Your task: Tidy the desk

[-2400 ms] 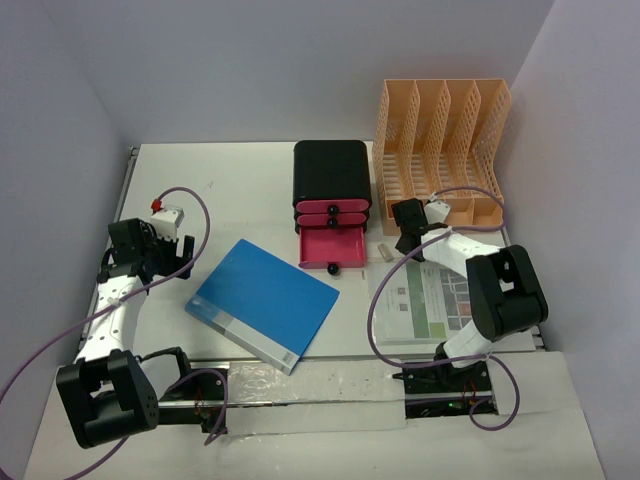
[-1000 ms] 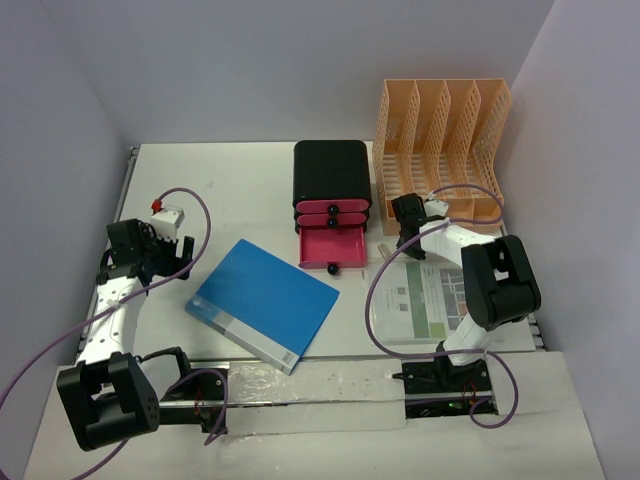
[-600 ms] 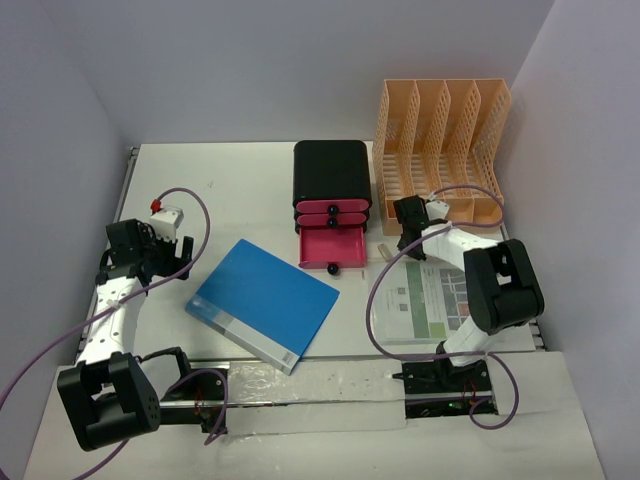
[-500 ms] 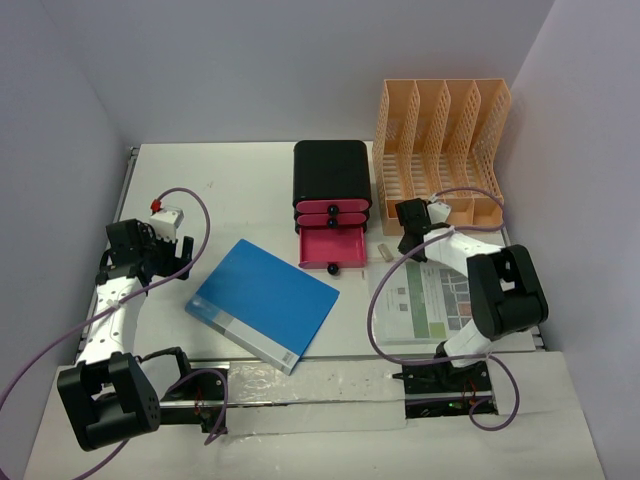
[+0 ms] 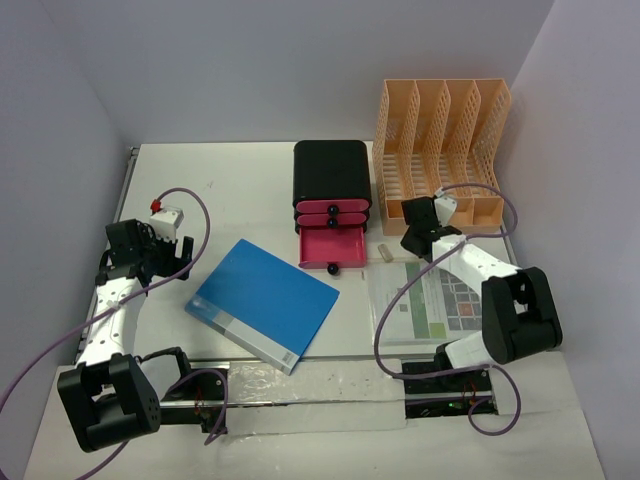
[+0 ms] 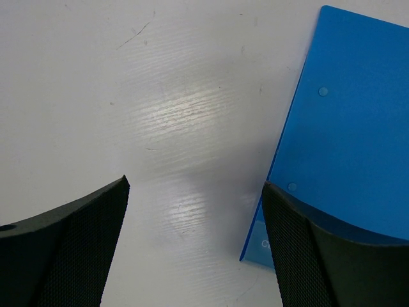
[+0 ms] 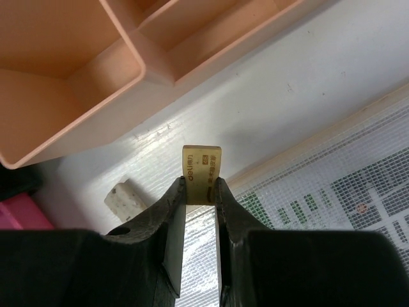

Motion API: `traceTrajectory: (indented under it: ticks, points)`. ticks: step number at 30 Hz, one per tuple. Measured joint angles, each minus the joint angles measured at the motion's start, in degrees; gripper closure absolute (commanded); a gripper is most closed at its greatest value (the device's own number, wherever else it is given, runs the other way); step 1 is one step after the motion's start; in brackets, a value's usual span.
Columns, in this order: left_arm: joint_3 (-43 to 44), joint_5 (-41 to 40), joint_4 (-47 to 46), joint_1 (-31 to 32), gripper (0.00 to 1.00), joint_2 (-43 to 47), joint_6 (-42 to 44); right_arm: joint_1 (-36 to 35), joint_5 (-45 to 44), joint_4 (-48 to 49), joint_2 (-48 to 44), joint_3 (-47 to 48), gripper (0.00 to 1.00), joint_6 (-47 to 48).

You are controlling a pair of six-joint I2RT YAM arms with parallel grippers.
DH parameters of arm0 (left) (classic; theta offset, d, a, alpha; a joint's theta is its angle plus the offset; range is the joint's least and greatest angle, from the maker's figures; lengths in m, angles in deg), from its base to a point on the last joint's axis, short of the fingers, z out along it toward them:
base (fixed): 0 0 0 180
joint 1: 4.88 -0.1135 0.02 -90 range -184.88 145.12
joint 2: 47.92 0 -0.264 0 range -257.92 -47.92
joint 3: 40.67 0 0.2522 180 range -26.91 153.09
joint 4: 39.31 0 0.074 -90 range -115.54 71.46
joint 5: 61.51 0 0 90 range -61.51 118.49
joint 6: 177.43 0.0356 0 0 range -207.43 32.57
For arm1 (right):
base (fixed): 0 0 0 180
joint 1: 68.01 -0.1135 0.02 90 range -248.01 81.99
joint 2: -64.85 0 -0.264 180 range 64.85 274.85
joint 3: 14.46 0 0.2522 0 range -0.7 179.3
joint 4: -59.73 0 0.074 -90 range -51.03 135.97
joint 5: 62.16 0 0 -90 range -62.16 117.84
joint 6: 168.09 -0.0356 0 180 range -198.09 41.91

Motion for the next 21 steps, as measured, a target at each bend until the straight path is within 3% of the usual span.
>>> traceTrajectory:
  ticks: [4,10,14,18,21]
  points:
    - [0.00,0.00,0.00,0.00,0.10,0.02,0.00,-3.86,-1.72,-1.86,-2.00,0.02,0.96,0.13]
    - [0.00,0.00,0.00,0.00,0.10,0.02,0.00,-19.25,-4.92,-3.54,-8.16,0.11,0.95,1.60]
    - [0.00,0.00,0.00,-0.02,0.10,0.03,0.00,-27.56,-4.84,1.49,-10.50,-0.13,0.95,2.88]
    - [0.00,0.00,0.02,-0.04,0.10,0.07,0.00,-32.68,-4.99,8.64,-7.18,0.50,0.95,4.30]
    - [0.00,0.02,0.00,-0.04,0.10,0.25,0.00,-34.48,-5.15,10.92,0.98,4.53,0.95,5.40]
